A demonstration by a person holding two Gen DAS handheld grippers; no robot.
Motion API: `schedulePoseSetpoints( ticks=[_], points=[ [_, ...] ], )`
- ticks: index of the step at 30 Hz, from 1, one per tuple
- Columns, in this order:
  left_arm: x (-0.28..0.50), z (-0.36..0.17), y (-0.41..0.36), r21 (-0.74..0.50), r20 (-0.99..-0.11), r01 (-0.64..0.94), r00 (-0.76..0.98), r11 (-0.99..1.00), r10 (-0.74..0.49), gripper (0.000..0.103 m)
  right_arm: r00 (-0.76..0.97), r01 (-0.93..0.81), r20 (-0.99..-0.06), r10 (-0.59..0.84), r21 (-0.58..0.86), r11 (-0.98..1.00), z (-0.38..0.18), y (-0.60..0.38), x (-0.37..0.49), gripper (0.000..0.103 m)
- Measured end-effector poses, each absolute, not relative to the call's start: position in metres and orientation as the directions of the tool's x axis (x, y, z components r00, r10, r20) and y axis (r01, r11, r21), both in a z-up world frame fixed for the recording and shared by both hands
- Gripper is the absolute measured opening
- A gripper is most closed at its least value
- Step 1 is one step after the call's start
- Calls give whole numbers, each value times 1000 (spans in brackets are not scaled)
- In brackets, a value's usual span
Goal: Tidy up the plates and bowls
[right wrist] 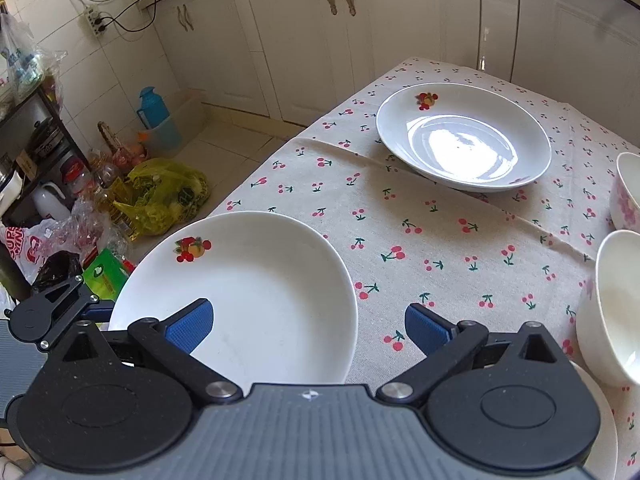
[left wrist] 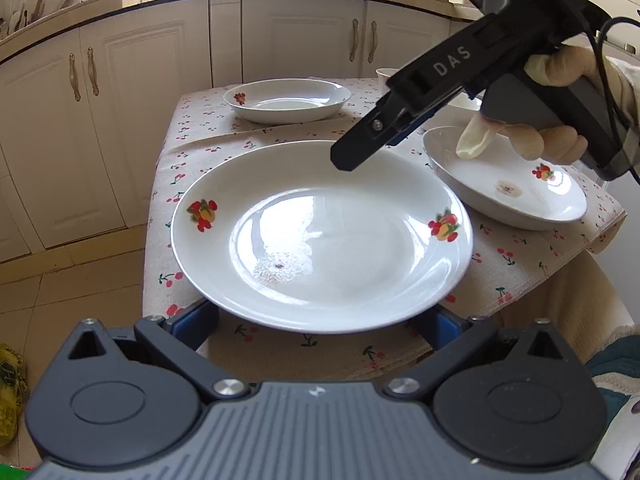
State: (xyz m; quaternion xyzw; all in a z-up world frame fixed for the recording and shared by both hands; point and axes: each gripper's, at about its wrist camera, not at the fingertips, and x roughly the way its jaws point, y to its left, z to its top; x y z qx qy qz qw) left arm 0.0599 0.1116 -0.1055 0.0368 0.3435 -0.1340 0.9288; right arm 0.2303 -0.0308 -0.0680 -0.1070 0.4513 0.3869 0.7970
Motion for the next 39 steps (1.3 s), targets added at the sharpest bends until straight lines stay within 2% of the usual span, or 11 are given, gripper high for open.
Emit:
schedulePoseSetpoints(
  ticks=[7,11,17,33,39],
  points=[
    [62,-104,113,8,-651,315,722,949,-234,102,233,-773,-813,534,178,609,-76,-15,237,102],
    [64,-105,115,9,-657,335,712,942,-248,102,211,-793,-820,531,174,583,-78,-10,239,92],
    [64,-105,118,13,-658,357,706,934,-261,102,180,-808,-829,530,183,560,-81,-6,245,81],
    [69,-105,119,20,-669,372,695,928,-265,102,113,-800,-812,572,267,537,-80,-10,256,81],
    [77,-101,120,32,-662,381,700,924,-266,102,135,-804,-802,582,255,537,-71,-13,260,81]
  ],
)
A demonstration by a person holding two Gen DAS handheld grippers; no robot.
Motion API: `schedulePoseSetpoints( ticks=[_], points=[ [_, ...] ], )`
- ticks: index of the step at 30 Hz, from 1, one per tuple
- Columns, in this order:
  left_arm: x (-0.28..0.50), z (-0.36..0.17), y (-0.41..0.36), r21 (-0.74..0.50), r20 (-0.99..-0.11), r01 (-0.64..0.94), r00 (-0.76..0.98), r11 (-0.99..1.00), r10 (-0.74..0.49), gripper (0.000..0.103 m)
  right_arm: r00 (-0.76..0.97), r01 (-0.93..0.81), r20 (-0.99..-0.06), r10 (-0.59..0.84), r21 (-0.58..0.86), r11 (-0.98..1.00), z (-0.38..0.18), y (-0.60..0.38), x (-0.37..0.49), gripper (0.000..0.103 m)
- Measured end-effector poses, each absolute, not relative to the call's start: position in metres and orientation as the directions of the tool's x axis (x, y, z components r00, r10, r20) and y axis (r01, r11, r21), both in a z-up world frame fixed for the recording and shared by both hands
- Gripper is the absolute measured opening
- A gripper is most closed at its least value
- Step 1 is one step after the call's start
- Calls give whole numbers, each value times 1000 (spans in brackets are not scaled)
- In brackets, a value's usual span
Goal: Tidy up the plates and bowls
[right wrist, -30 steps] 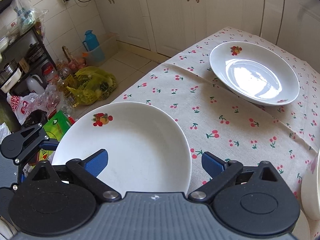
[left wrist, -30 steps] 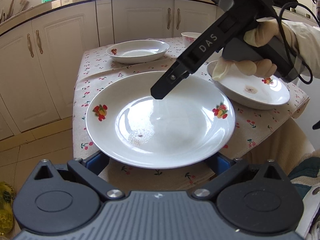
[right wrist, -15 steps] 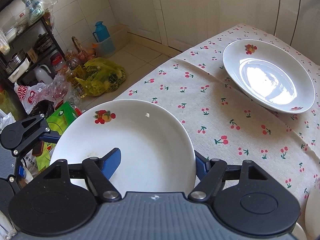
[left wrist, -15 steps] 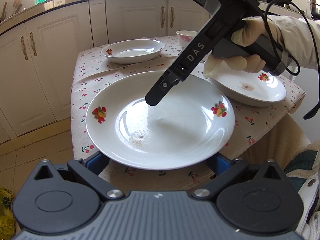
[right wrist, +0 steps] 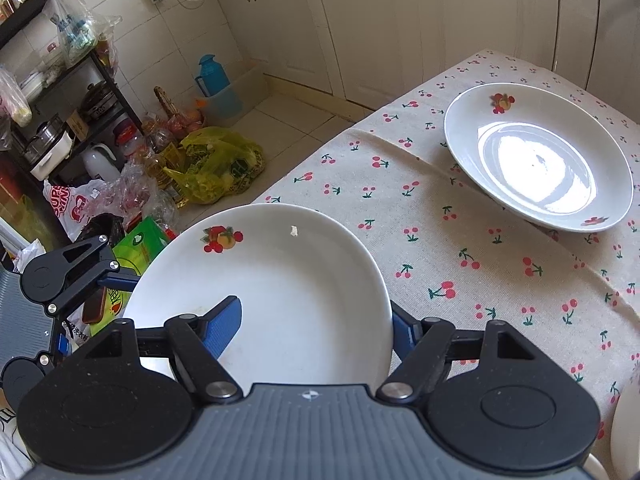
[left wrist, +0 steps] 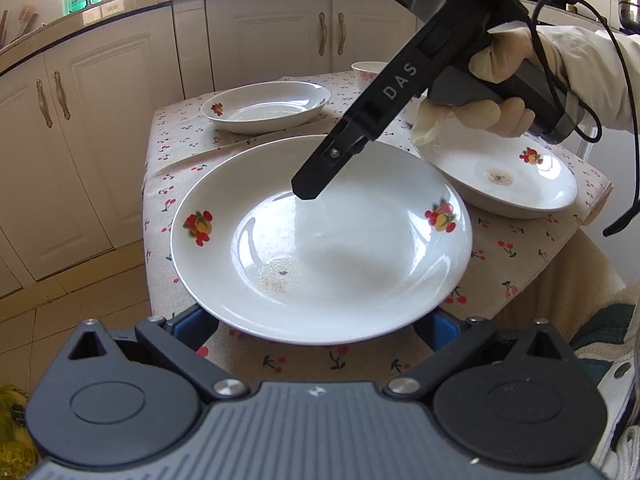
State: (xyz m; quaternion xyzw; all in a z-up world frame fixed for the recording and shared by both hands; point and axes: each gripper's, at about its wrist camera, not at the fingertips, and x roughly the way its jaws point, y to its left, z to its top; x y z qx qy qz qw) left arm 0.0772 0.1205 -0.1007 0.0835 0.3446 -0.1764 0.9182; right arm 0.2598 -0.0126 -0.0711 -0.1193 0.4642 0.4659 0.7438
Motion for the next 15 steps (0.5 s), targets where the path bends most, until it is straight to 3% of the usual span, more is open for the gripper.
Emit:
schedulePoseSetpoints(
  ticks=[15],
  points=[
    [135,-101,120,23,-641,422,702,906,-311,102,212,-763,-806,553,218,609,-73,-24,308,81]
  ],
)
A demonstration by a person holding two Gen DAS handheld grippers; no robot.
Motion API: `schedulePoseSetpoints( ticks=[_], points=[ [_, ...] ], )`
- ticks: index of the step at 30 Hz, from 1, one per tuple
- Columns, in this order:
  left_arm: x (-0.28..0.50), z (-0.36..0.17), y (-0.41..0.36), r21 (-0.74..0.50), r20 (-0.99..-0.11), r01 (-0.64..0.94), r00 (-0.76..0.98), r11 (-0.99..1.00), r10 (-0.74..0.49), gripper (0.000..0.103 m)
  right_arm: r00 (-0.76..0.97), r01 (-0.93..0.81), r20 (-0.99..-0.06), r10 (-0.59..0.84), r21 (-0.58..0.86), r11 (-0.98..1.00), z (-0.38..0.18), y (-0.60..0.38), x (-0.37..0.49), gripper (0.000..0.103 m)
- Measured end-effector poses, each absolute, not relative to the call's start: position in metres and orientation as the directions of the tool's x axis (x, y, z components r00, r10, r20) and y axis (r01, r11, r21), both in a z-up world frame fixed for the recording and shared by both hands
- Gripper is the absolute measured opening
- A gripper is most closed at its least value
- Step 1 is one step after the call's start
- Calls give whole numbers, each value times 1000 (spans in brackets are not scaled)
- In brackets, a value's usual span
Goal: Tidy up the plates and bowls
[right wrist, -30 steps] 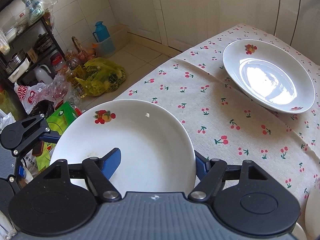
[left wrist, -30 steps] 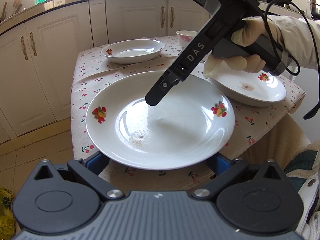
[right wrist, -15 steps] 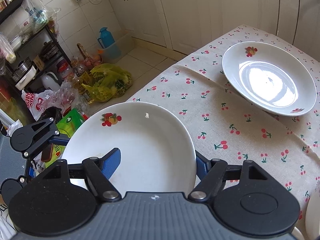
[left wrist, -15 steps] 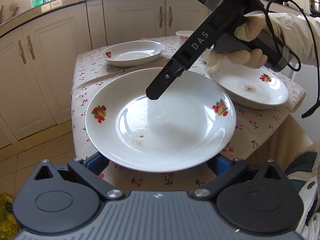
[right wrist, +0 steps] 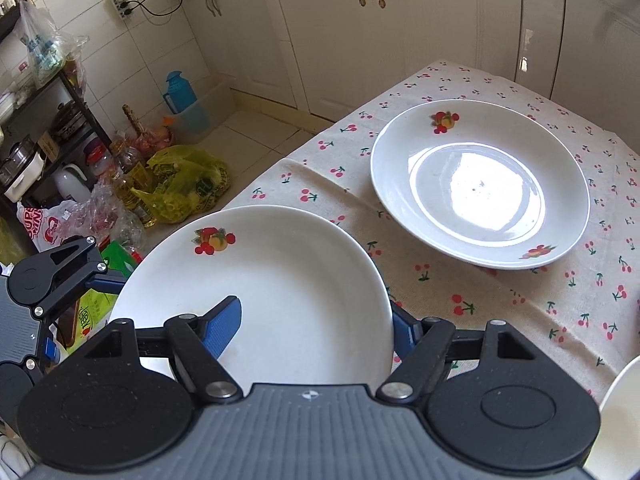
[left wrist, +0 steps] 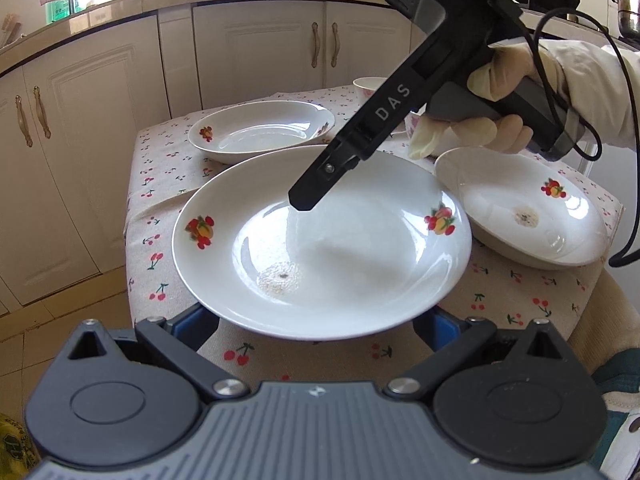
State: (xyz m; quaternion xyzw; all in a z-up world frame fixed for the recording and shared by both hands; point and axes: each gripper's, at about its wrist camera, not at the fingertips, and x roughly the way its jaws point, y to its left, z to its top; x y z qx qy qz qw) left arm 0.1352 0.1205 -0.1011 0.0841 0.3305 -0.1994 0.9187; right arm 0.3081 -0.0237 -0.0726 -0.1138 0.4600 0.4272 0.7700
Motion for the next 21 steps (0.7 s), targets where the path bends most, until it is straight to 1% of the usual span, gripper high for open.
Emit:
schedulePoseSetpoints(
  ticks=[7,15,21],
  points=[
    [151,-106,118,16,-650,430,690,903,-317,102,228,-751,-808,543,209,627,-77,-26,321,81],
    [152,-107,113,28,-651,438,690,898,-316,102,234,-741,-814,531,204,640,-83,-30,325,81],
    [154,-108,111,29,-654,446,685,894,-320,102,235,-750,-817,526,192,633,-83,-30,324,86]
  ],
)
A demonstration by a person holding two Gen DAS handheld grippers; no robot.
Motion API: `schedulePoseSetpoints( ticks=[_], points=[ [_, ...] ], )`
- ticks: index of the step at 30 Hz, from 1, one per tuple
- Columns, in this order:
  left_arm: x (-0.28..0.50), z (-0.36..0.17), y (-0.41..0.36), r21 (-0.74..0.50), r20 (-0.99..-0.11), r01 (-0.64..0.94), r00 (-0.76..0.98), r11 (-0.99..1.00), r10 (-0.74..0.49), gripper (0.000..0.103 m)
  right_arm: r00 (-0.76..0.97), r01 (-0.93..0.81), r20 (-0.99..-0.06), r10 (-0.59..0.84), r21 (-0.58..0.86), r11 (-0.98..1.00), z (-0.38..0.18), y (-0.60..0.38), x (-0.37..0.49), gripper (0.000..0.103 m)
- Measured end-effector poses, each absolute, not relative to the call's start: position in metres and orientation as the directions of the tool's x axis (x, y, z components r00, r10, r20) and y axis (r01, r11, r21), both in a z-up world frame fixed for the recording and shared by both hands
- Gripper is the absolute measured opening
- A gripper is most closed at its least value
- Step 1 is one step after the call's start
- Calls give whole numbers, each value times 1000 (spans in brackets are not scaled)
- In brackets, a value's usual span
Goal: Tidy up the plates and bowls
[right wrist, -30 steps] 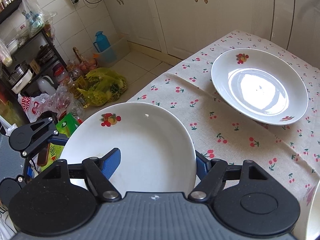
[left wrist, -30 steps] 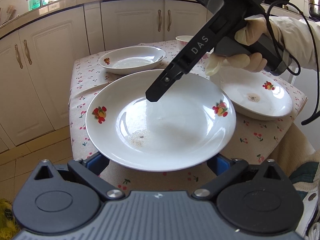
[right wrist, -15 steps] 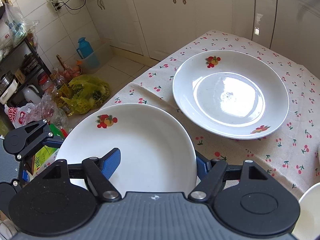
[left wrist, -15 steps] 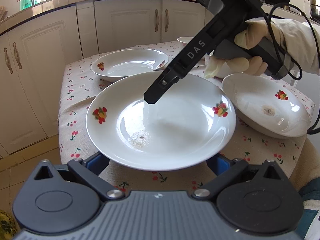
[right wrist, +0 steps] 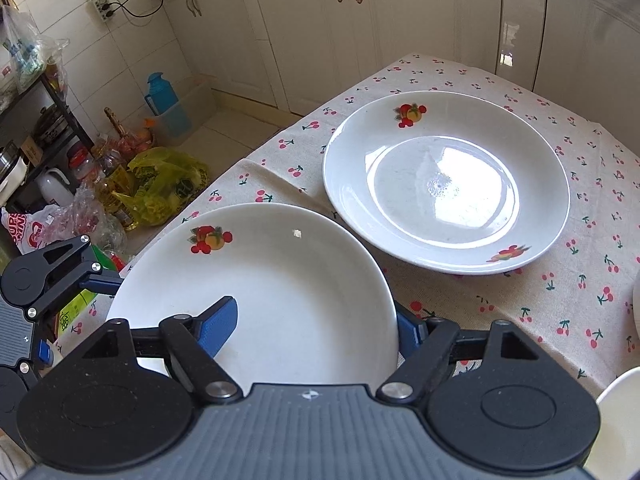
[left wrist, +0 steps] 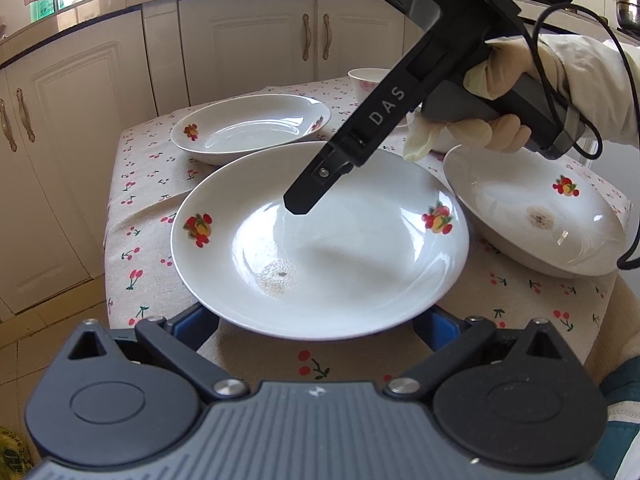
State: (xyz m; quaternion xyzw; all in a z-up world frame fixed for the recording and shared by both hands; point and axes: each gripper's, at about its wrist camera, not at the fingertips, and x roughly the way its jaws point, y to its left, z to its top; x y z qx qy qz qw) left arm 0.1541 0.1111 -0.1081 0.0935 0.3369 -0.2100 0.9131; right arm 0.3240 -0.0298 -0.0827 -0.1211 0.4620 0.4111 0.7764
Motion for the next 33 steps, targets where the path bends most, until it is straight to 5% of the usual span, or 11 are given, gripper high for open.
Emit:
schedulePoseSetpoints(
  ticks=[14,33],
  points=[
    [123,-82,113,30,-606,388,740,921,-292,102,376,-739,-760,530,100,666,-35,-55,278,102],
    [62,-53,68,-36,-508,308,814,951,-282,102,593,-563,-700,399,-5,827,-41,-172,109,103]
  ],
)
